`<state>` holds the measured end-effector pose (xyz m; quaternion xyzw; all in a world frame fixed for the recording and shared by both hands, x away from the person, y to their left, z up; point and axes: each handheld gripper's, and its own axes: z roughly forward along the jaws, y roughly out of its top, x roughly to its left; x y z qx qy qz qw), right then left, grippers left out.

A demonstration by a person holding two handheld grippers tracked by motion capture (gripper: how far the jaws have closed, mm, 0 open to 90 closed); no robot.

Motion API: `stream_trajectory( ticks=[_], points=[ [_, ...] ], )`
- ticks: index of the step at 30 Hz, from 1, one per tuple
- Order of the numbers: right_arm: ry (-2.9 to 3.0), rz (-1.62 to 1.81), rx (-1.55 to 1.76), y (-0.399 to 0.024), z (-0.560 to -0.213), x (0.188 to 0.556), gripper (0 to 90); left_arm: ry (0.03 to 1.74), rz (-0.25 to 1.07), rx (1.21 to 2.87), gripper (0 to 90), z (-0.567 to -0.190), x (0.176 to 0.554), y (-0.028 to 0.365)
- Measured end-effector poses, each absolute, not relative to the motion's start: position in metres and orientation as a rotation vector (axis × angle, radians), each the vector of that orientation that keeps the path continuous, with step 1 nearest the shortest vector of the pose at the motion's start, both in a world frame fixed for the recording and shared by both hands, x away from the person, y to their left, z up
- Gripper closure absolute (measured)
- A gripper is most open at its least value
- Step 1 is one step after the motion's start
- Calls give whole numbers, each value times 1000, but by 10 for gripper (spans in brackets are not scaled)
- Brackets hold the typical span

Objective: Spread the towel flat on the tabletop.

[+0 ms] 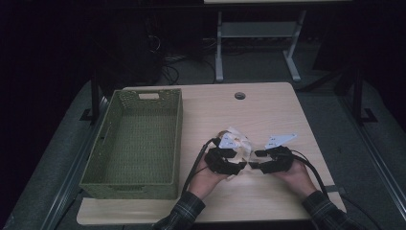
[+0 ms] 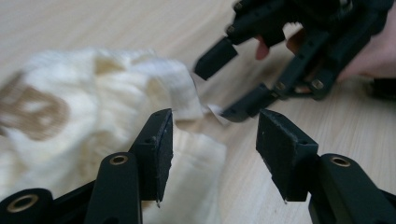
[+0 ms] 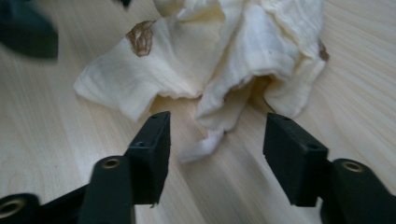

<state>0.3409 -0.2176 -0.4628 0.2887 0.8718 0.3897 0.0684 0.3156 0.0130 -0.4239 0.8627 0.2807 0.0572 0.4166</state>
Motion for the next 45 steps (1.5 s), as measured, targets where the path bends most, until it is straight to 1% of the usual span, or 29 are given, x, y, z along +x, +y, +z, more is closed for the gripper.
stream_trajectory(
  ticks=[1,5,7,8,10,11,12,13,15,16,17,18,19,21,27,32,36,38,45],
  points=[
    [2626,1174,870,-218,-463,341,453,700,143,2181,456,-426,315,12],
    [2641,1184,878,-211,-467,347,498,698,145,2228,454,-442,311,5],
    [2646,1184,861,-211,-468,348,503,697,146,2235,451,-444,311,3],
    [2653,1176,859,-207,-470,350,533,690,152,2243,452,-447,311,1],
    [2654,1175,861,-206,-470,350,545,683,177,2270,459,-450,311,-1],
    [2653,1160,849,-203,-472,351,581,679,190,2294,494,-454,312,-3],
    [2653,1160,849,-203,-472,351,581,679,190,2294,529,-454,312,-3],
    [2654,1153,849,-202,-472,352,605,688,204,2299,529,-455,312,-3],
    [2649,1153,851,-202,-472,352,676,693,226,2301,616,-457,313,-3],
    [2654,1155,855,-203,-472,352,744,694,225,2306,698,-457,314,-2],
    [2653,1155,854,-203,-471,352,772,688,226,2313,742,-457,315,-2],
    [2653,1155,854,-203,-471,352,772,688,226,2313,785,-457,315,-2],
    [2660,1160,853,-206,-469,352,812,687,216,2313,817,-458,317,-1],
    [2659,1164,848,-208,-468,353,825,700,194,2296,840,-456,317,1],
    [2646,1190,854,-217,-462,353,835,695,195,2218,847,-442,318,8],
    [2620,1216,886,-238,-454,352,835,699,189,2148,847,-428,318,15],
    [2598,1229,903,-252,-449,352,836,698,205,2123,847,-421,317,19],
    [2575,1242,929,-267,-446,351,841,698,217,2104,848,-415,317,23],
    [2538,1236,969,-288,-443,348,851,703,251,2056,850,-405,317,29]
  ],
)
